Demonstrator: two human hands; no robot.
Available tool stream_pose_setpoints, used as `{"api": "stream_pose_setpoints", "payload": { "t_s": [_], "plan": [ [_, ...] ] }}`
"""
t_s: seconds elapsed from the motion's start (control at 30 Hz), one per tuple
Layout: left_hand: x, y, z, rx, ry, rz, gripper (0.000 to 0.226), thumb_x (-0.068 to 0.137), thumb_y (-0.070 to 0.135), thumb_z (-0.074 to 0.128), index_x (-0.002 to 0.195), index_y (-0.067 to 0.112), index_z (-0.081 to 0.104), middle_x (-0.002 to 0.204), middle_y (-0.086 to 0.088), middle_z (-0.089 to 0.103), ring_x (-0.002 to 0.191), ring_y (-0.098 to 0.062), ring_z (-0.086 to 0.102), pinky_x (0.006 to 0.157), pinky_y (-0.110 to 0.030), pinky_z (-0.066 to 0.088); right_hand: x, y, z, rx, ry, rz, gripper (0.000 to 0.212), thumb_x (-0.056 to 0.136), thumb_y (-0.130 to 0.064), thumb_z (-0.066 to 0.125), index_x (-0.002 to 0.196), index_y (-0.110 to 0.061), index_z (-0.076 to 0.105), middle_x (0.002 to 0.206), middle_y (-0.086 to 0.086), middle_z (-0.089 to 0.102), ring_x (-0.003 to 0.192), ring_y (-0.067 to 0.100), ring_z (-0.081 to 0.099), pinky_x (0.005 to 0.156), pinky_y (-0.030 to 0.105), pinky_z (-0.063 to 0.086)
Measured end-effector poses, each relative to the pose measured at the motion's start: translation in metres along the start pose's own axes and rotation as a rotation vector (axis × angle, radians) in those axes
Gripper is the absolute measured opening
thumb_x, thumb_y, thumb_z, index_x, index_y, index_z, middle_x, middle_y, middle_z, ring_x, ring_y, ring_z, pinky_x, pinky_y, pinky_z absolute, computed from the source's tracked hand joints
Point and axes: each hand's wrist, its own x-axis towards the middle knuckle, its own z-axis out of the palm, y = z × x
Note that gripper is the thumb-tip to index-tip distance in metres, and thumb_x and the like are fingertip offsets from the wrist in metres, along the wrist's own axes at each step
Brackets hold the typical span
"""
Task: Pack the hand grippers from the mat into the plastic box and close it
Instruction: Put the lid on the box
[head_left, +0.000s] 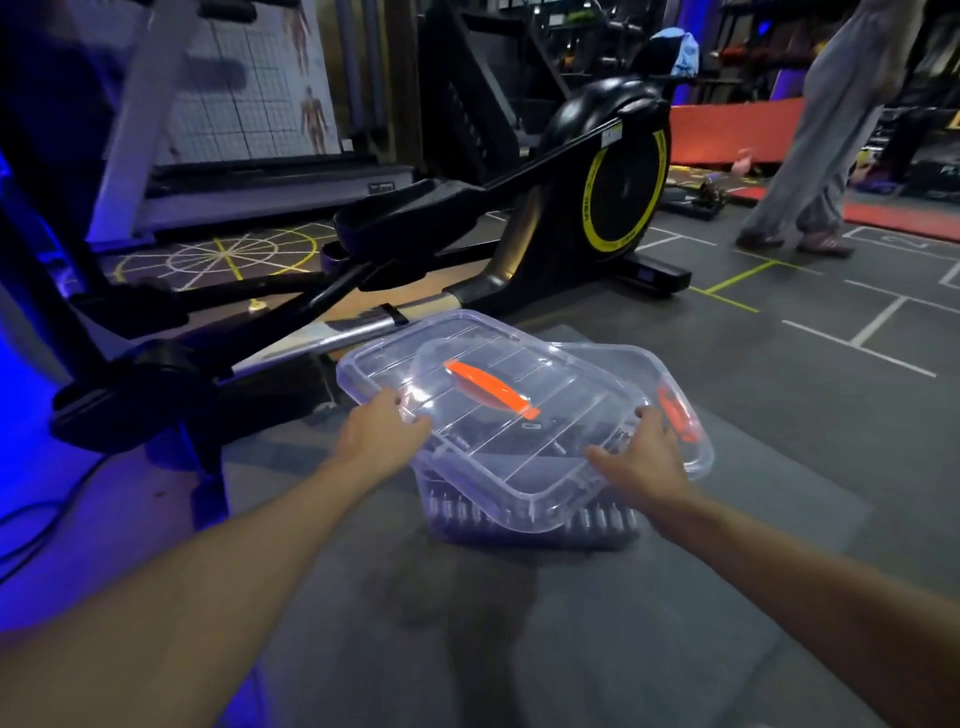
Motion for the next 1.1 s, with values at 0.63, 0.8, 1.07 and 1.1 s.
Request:
{"api": "stream_pose_setpoints", "payload": {
  "t_s": [0.63,0.8,1.07,1.1],
  "plan": [
    [-0.008,0.015,0.012,0.381,-0.136,0.524,0.047,0.075,0.078,0.052,0.108,0.045,0.054,0.117,0.008,0.050,0.112,-0.016,0.047,0.103,-0.049,0.027,0.018,0.020,-0.009,-0.063,0.084,-0.005,0.054,0.081,-0.023,0.055,0.132,-0.020,0.038,0.109,0.002,0.057,0.114,0.032,0.056,0.102,0.048,0.040],
    [-0.028,0.049,0.044,0.462,-0.022,0.568,0.051,0.083,0.076,0.041,0.115,0.038,0.055,0.113,0.001,0.055,0.111,-0.024,0.049,0.099,-0.046,0.033,0.030,0.030,-0.015,-0.154,0.080,-0.024,0.074,0.082,-0.035,0.061,0.147,-0.020,0.028,0.146,0.005,0.045,0.135,0.029,0.041,0.109,0.045,0.029],
    [-0.003,0.035,0.038,0.193,-0.096,0.701,0.045,0.079,0.059,0.067,0.104,0.022,0.067,0.098,0.011,0.049,0.090,-0.010,0.051,0.088,-0.037,0.048,0.046,0.040,-0.027,-0.010,0.066,0.007,0.063,0.083,-0.019,0.058,0.140,-0.021,0.030,0.122,0.014,0.059,0.107,0.038,0.057,0.095,0.047,0.046],
    [-0.003,0.035,0.039,0.214,-0.072,0.711,0.041,0.078,0.061,0.066,0.098,0.025,0.066,0.094,0.013,0.050,0.088,-0.009,0.050,0.088,-0.038,0.047,0.048,0.041,-0.027,0.051,0.071,0.003,0.063,0.081,-0.017,0.058,0.137,-0.024,0.032,0.118,0.014,0.060,0.101,0.037,0.059,0.088,0.048,0.051]
  ]
}}
